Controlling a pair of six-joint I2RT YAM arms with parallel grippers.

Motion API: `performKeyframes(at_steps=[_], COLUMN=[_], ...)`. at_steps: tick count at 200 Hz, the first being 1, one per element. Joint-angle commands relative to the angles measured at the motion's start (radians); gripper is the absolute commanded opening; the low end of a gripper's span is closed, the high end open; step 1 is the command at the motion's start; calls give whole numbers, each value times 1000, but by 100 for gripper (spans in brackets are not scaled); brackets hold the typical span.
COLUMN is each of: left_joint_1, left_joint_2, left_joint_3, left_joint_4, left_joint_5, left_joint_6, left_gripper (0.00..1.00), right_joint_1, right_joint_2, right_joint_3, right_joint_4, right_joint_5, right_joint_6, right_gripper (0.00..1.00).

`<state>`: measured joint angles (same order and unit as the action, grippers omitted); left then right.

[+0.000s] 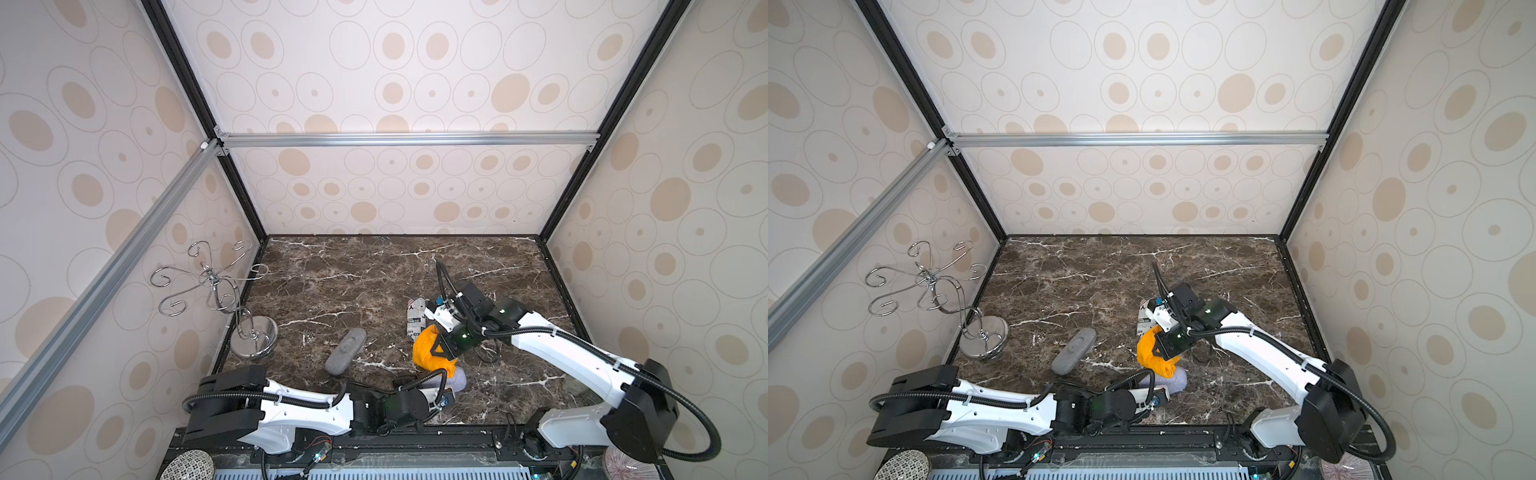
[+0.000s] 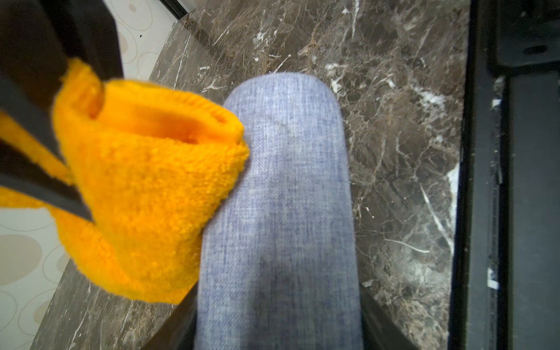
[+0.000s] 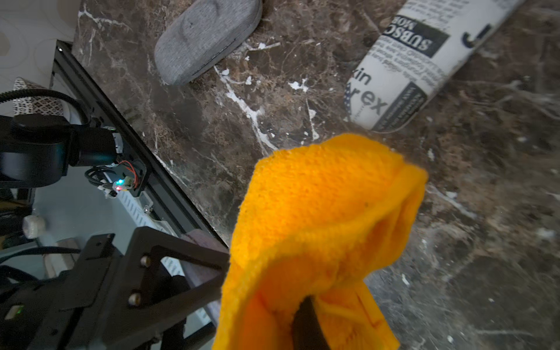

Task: Wipe the eyeglass case
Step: Wipe the dirt from the eyeglass case.

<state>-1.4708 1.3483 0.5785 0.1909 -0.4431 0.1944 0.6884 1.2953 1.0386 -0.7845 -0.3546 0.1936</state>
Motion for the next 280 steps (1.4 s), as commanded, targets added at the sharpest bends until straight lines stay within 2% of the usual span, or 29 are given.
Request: performKeyframes(at_steps=[1, 32, 52, 79, 124, 144, 165, 191, 240, 253, 280], left_joint_1=[3, 3, 4, 3, 3, 3, 4, 5, 13, 14, 17], left_joint_2=[-54, -66, -66, -52, -16, -7, -17, -40, -59, -63, -64], left_joint_3=[16, 4, 6, 12, 29, 33, 17, -5, -14, -18, -19], left_joint_4=[30, 28, 28, 53, 116, 112, 108, 105, 98, 99, 106], left_joint_5=[-58, -53, -47, -40, -24, -30, -41, -68, -73, -63, -50], left_joint_6=[-27, -27, -22, -21, -39, -38, -42, -55, -60, -68, -67], left_gripper=[47, 47, 47, 47, 47, 47, 47, 47, 47, 47, 47], right_joint_1=[-12, -21, -20, 22, 89, 90, 69, -30, -63, -67, -64], right_joint_2=[-54, -80, -53, -8, 79, 89, 55, -15, -99, -115, -113], right_joint_3=[-36, -27, 5, 42, 63, 60, 48, -5, -2, -5, 8], right_joint_4=[-131, -135, -125, -54, 66, 66, 3, -49, -181, -177, -122], right_joint_5=[122, 101, 30, -64, -102, -54, 91, 104, 255, 247, 110], right_joint_6=[-4, -4, -8, 10, 69, 81, 89, 81, 50, 52, 54], right_gripper=[0, 0, 0, 0, 0, 0, 0, 0, 0, 0, 0])
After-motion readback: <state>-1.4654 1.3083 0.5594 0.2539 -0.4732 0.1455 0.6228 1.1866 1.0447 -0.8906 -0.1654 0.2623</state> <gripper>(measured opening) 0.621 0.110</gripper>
